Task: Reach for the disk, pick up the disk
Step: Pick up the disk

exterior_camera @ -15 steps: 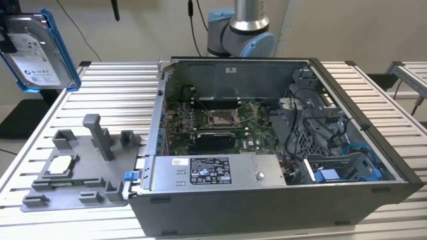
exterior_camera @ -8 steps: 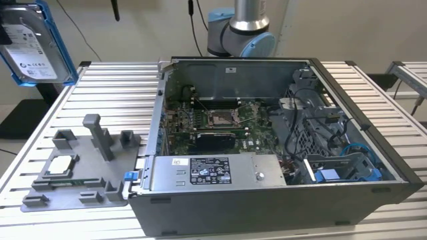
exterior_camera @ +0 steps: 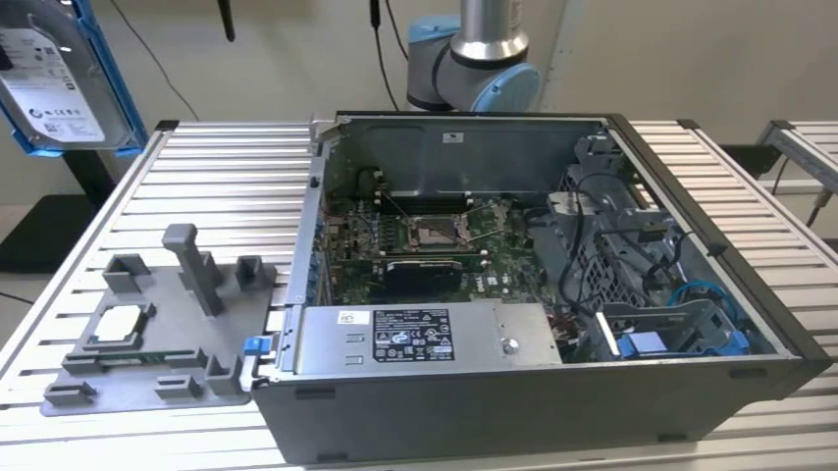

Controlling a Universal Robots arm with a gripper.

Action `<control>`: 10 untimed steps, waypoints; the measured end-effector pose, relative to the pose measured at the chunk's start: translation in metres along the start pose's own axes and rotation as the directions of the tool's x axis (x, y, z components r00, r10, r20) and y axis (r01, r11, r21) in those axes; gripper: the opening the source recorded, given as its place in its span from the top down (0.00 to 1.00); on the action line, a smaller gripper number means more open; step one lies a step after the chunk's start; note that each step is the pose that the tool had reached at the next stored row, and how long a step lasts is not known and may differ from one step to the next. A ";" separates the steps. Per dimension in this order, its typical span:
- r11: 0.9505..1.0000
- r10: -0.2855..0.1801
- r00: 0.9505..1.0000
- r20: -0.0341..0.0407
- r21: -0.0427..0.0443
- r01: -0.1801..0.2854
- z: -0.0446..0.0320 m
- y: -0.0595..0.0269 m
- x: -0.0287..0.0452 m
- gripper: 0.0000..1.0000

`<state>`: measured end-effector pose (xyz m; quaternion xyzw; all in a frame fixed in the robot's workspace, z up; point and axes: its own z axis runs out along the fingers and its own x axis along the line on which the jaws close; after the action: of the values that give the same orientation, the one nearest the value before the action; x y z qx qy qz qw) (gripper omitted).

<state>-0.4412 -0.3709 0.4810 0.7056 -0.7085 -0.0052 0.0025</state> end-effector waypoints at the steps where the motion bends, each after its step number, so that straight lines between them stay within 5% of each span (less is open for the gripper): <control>1: 1.000 0.000 1.000 0.000 0.000 0.000 -0.0017 0.0000 0.0000 1.00; 10: 1.000 0.000 1.000 0.000 0.000 0.000 -0.0192 0.0002 -0.0001 1.00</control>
<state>-0.4412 -0.3709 0.5003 0.7057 -0.7085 -0.0052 0.0025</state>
